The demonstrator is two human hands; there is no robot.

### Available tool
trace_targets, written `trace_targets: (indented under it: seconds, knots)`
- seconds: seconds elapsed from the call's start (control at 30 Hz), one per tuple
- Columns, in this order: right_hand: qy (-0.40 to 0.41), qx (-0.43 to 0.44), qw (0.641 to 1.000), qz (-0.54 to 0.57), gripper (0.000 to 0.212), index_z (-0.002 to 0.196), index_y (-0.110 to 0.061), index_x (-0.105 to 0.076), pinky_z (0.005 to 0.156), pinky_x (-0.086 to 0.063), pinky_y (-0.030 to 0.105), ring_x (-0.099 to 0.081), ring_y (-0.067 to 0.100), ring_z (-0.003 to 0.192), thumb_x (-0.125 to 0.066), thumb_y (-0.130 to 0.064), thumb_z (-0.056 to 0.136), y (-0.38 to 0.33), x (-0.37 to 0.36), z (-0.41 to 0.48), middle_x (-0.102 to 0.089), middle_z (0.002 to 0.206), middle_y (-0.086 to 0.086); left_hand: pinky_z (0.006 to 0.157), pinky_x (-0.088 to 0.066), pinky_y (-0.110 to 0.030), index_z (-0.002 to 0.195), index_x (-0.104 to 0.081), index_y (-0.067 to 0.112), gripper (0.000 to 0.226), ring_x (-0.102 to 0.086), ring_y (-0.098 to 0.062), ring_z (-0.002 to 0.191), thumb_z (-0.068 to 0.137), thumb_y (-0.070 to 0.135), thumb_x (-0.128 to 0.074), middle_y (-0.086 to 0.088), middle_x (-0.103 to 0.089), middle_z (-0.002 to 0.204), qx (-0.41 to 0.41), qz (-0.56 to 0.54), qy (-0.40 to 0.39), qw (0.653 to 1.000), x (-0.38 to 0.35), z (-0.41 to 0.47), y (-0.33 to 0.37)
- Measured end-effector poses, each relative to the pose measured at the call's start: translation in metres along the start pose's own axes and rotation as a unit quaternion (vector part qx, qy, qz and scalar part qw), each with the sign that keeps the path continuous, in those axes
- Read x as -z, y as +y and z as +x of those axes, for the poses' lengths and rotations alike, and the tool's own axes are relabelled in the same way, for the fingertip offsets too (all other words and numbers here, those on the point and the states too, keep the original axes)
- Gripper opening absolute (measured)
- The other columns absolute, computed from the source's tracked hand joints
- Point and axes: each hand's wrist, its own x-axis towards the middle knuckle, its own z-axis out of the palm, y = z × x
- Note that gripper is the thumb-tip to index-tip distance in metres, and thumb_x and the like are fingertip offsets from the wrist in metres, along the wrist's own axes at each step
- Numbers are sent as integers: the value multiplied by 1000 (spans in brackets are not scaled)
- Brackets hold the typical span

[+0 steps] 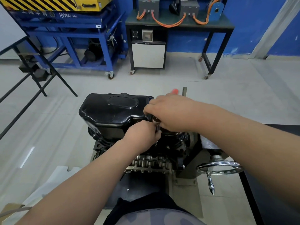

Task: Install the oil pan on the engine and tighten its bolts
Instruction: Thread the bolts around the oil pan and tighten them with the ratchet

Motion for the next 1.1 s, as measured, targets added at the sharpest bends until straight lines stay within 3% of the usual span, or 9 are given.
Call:
trace_targets:
  seconds: [0.07,0.23,0.37,0.47,0.6,0.73,0.87,1.0,1.1]
  knots:
    - [15,-6,1000,-17,32,115,-20,-49,83,-43,38,-56,23,100,-56,-30,85,1,-1,-2,-58,108,-1,43,-24,-28,61,-34,20,39,-45,-20,57,94,40,-39,2,-43,58,13,-22,-5,1000,1,1,1]
    - [15,-103,994,29,41,106,-16,-49,63,-42,34,-55,27,78,-41,-53,90,-8,-14,-5,-57,87,2,54,-35,-28,66,-43,18,25,-51,-24,65,89,27,-38,-4,-63,78,19,-39,-35,998,4,1,1]
    - [11,-22,999,28,36,118,-20,-49,73,-39,34,-54,22,102,-58,-29,85,4,-7,-5,-55,110,0,46,-27,-28,74,-44,21,22,-47,-23,60,91,34,-41,2,-43,58,21,-38,-8,999,2,3,3]
    - [14,-28,999,5,34,115,-15,-52,86,-43,40,-52,24,106,-52,-37,90,3,-7,-6,-54,112,4,45,-27,-28,65,-41,19,28,-47,-23,57,90,33,-44,4,-40,54,26,-39,-3,999,1,4,1]
    - [29,-121,992,-7,44,86,-15,-55,55,-41,33,-55,27,73,-35,-53,95,-10,-19,-5,-54,78,3,51,-40,-28,64,-55,13,34,-53,-25,60,84,40,-46,-2,-58,62,37,-98,-5,995,5,1,-1]
    - [18,-184,982,-29,55,57,-17,-32,45,-25,25,-31,17,47,-30,-59,93,-19,-14,-4,-31,56,-1,59,-41,-29,99,-57,15,21,-55,-26,74,90,25,-40,2,-58,80,24,-92,-17,995,4,-1,3]
    - [-36,-105,993,-28,31,71,-20,-51,44,-22,24,-38,15,53,-48,-45,89,-8,-4,-8,-38,64,-5,43,-24,-24,58,-34,20,31,-42,-21,51,89,23,-40,2,-40,55,40,-47,-29,998,3,2,2]
    - [-36,-65,996,-51,11,97,-21,-57,59,-31,30,-53,22,83,-52,-19,88,-8,1,-7,-51,89,-3,41,-24,-26,53,-26,25,45,-43,-22,50,91,39,-46,5,-36,49,8,-55,10,998,4,2,4]
    - [-6,-27,998,-65,11,94,-21,-58,67,-32,32,-53,21,87,-52,-27,86,-8,-2,-6,-56,96,-2,42,-26,-26,54,-30,26,44,-42,-17,49,89,49,-44,6,-39,52,11,-67,-3,998,6,3,3]
